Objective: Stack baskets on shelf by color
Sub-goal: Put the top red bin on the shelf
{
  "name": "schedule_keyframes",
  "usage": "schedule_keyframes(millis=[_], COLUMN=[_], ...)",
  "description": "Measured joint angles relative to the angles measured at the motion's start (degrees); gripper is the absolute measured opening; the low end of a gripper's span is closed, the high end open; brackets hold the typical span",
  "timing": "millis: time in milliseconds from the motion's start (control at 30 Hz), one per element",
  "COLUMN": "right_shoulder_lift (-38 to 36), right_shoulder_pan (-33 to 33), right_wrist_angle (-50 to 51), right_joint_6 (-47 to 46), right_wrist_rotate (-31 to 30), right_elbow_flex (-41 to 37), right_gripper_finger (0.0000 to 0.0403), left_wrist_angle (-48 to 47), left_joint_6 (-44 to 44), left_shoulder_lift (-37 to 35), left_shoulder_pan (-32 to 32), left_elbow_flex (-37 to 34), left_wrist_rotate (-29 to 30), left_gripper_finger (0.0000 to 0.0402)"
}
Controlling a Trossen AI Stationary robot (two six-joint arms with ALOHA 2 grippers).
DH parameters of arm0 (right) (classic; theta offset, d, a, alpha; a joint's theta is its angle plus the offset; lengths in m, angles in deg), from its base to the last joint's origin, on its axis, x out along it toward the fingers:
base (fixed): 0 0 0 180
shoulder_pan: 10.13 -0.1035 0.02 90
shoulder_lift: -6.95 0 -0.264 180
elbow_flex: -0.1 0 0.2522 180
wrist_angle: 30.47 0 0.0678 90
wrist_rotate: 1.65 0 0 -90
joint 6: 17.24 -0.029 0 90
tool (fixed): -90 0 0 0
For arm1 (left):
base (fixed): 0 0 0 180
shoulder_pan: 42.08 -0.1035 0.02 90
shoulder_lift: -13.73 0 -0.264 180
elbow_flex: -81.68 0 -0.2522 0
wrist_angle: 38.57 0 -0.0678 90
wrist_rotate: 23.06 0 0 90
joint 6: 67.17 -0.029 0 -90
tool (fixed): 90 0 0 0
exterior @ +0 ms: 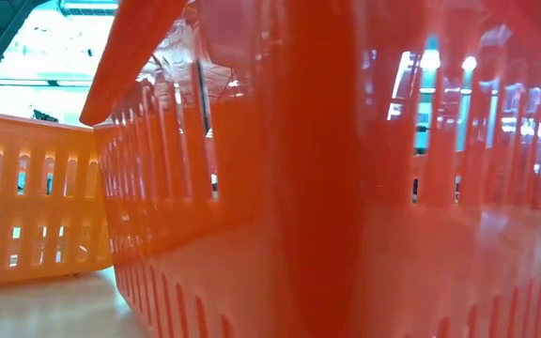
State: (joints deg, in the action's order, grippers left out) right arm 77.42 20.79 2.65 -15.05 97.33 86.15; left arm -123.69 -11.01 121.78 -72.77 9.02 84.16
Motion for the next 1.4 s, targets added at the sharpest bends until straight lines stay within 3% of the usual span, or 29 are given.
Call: schedule_keyframes(millis=[433, 533, 667, 733, 867, 1067, 1300, 1400], right_shoulder_lift=[2.7, 6.6, 12.3, 14.4, 16.9, 22.8, 33.6, 37.3], right_shoulder_pan=[-0.8, -1.8, -1.8, -1.9, -2.9, -3.3, -4.2, -4.9], right_wrist_angle=[6.6, 5.1, 3.3, 1.5, -3.6, -11.6, -11.9, -11.5], right_joint_6=[0.3, -0.5, -2.2, -2.2, -1.9, -2.9, -1.3, 1.2], right_wrist_rotate=[0.0, 1.9, 10.8, 13.7, 15.0, 23.9, 23.6, 20.0], right_elbow_flex=[-1.9, -3.1, -3.1, -3.1, -3.0, -0.3, 4.2, 5.5], right_gripper_finger=[0.0153, 0.012, 0.0035, 0.0012, 0.0004, 0.0002, 0.0001, 0.0001], left_wrist_angle=[0.4, 0.4, 0.4, 0.4, 0.4, 0.4, 0.4, 0.4], left_joint_6=[1.2, 1.2, 0.6, 0.6, 0.5, 0.5, 0.4, 0.4], left_shoulder_lift=[0.0, 0.0, 0.0, 0.0, 0.0, 0.0, 0.0, 0.0], left_shoulder_pan=[0.0, 0.0, 0.1, 0.1, 0.1, 0.1, 0.4, 0.6], left_elbow_flex=[0.0, 0.0, 0.0, 0.0, 0.0, 0.0, 0.0, 0.0], left_wrist_rotate=[0.2, 0.1, 0.1, 0.1, 0.1, 0.1, 0.1, 0.0], left_gripper_finger=[0.0, 0.0, 0.0, 0.0, 0.0, 0.0, 0.0, 0.0])
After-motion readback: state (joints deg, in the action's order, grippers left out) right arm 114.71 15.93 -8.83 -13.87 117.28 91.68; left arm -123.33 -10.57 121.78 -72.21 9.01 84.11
